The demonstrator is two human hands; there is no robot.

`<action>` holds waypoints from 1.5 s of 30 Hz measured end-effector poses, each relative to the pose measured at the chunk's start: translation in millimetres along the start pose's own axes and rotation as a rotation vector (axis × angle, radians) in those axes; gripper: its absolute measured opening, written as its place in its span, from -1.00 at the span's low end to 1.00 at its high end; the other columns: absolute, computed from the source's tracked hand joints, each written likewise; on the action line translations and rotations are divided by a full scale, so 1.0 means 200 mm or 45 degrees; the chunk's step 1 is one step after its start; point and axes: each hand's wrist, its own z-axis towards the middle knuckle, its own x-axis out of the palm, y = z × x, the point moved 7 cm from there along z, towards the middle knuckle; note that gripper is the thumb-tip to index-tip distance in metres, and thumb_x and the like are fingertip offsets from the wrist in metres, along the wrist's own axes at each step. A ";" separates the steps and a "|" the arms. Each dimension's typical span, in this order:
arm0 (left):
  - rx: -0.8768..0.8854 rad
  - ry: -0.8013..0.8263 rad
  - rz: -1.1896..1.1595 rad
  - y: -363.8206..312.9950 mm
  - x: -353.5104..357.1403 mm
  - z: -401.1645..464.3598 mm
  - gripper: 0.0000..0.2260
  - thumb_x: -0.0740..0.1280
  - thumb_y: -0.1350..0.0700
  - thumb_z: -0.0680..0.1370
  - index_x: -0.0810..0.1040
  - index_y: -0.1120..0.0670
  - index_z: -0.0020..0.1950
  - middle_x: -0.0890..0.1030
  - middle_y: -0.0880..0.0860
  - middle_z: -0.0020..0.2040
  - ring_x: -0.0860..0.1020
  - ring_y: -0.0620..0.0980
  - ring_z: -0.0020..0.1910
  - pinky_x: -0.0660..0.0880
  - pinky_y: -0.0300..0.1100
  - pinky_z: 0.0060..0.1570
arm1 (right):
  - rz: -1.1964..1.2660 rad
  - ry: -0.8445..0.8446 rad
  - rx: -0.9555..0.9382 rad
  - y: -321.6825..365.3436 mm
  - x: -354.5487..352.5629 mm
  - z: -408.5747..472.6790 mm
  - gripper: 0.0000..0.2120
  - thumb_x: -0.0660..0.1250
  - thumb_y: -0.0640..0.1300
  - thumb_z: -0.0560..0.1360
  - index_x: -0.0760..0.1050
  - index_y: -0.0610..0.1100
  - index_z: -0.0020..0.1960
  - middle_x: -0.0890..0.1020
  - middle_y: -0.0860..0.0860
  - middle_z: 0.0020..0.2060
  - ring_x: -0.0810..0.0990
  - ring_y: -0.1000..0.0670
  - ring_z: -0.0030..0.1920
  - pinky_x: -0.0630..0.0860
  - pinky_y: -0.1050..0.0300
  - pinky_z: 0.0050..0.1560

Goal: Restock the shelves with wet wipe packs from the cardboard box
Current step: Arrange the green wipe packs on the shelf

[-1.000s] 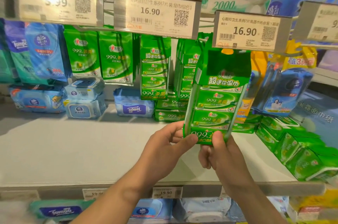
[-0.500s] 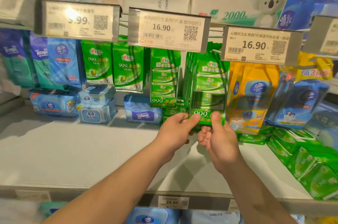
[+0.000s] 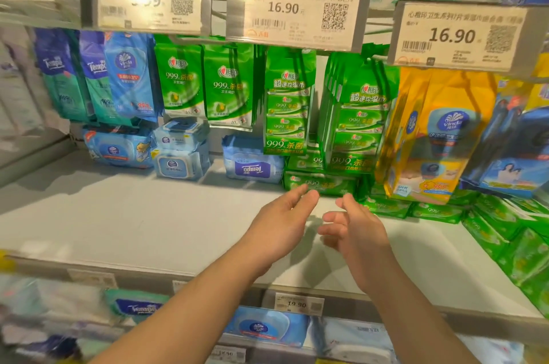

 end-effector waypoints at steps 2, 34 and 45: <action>0.025 -0.023 0.188 0.02 -0.07 -0.06 -0.52 0.15 -0.27 0.60 0.40 -0.13 0.48 0.48 -0.17 0.41 0.42 -0.17 0.38 0.28 -0.24 0.36 | -0.185 0.021 -0.047 -0.02 0.04 -0.01 -0.77 0.24 0.04 0.67 0.53 -0.10 0.14 0.70 -0.08 -0.15 0.68 -0.08 -0.24 0.57 -0.06 -0.13; -1.179 -1.152 0.677 1.21 -2.16 -2.78 -0.14 -0.21 -0.63 0.30 -0.09 -0.33 0.56 -0.03 -0.14 0.62 -0.14 0.13 0.59 -0.08 0.43 0.43 | -1.801 1.376 -0.976 -0.91 2.60 -1.87 -0.19 -0.35 0.50 0.42 0.04 0.31 0.61 0.12 0.05 0.65 0.05 -0.11 0.64 0.03 -0.37 0.55; -1.381 -1.325 0.463 1.56 -2.37 -3.36 -0.04 -0.25 -0.67 0.25 -0.05 -0.26 0.58 0.07 -0.06 0.61 0.01 0.08 0.58 0.04 0.12 0.52 | -1.443 1.932 -0.812 -1.43 3.18 -2.39 -0.20 -0.33 0.68 0.33 -0.03 0.50 0.52 0.20 0.12 0.62 0.09 -0.03 0.64 0.16 -0.38 0.52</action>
